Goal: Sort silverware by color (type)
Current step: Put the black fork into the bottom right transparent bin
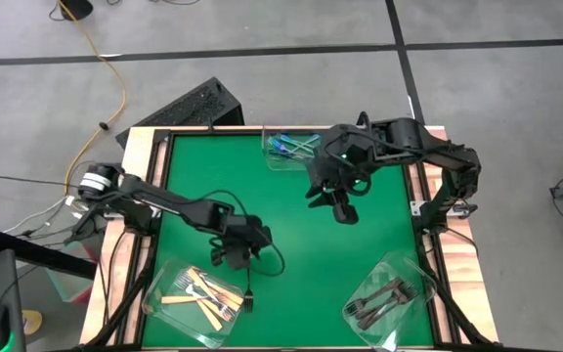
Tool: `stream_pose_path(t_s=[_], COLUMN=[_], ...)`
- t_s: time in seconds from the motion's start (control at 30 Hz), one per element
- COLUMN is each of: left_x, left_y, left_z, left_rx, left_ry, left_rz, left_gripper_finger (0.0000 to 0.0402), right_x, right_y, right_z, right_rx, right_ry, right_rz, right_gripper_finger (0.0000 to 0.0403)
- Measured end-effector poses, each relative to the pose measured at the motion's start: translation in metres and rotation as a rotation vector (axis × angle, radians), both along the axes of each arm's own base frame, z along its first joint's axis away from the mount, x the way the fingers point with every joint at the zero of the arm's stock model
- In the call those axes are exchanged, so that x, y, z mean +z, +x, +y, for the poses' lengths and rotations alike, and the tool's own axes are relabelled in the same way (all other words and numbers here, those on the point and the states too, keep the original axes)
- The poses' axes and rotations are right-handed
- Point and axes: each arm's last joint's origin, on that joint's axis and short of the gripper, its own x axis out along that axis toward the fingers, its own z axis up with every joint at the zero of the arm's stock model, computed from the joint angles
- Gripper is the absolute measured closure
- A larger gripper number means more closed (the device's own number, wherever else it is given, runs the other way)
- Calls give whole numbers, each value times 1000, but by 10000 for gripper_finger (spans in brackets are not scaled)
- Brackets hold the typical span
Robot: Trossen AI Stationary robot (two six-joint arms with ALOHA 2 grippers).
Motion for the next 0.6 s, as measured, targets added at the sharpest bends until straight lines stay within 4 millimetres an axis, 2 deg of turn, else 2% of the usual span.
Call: stream_pose_path(t_s=[0.17,0.33,0.6], left_x=[-20,-35,-40], left_y=[5,4,3], left_z=[-7,-10,-11], left_rx=[-179,-319,-425], left_ry=[184,260,306], left_rz=[8,41,36], left_gripper_finger=[235,235,235], right_x=[0,0,0], right_y=[0,0,0], right_z=[4,4,6], right_rx=[13,-5,-5], right_ry=[1,18,23], right_rz=[-1,5,7], right_gripper_finger=[280,280,280])
